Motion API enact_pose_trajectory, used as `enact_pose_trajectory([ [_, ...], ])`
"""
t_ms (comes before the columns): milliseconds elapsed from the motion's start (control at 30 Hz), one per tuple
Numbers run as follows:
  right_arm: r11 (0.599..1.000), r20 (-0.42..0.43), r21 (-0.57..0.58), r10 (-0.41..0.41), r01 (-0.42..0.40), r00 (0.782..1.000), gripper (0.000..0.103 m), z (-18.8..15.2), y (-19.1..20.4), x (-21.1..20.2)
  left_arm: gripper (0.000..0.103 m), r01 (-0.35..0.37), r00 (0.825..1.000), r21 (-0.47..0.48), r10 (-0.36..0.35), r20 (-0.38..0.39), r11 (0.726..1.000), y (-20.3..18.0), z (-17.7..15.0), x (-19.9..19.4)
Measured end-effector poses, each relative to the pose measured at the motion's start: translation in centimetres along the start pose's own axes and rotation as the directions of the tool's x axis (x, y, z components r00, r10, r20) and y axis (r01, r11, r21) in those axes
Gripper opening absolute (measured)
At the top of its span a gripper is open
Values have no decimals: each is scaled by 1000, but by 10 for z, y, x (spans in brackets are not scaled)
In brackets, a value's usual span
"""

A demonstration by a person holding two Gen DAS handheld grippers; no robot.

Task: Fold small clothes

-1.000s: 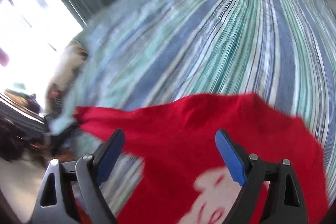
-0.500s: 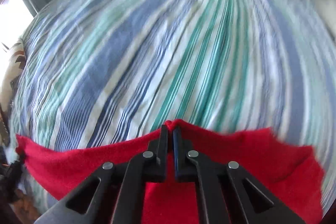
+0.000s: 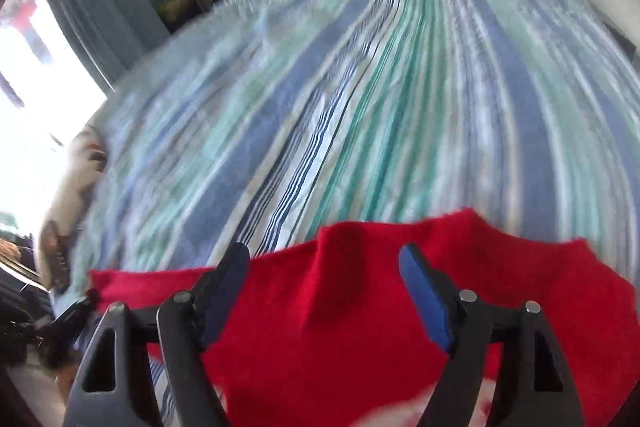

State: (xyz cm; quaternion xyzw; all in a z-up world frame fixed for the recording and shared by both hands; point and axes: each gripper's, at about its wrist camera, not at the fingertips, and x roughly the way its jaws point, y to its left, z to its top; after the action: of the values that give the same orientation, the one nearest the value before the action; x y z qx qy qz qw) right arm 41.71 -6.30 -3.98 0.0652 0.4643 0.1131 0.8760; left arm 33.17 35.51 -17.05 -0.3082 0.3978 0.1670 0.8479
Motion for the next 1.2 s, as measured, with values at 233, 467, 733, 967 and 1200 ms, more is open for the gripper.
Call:
enact_pose_trajectory([
  [233, 972, 84, -49, -224, 229, 971, 77, -168, -99, -158, 2, -122, 992, 145, 116, 48, 982, -17, -7, 5],
  [467, 942, -53, 116, -311, 316, 949, 77, -348, -173, -246, 55, -137, 988, 253, 114, 102, 958, -40, -36, -85],
  [733, 999, 36, -16, -38, 38, 999, 77, -348, -99, -232, 71, 220, 975, 549, -180, -127, 806, -121, -190, -194],
  [967, 997, -189, -73, -41, 28, 981, 75, -409, -76, -165, 77, 271, 933, 716, 8, -360, 643, -137, -341, -180],
  [1200, 997, -177, -73, -49, 37, 983, 76, -419, -73, -169, 78, 216, 942, 765, 75, -326, 607, -138, -359, -178],
])
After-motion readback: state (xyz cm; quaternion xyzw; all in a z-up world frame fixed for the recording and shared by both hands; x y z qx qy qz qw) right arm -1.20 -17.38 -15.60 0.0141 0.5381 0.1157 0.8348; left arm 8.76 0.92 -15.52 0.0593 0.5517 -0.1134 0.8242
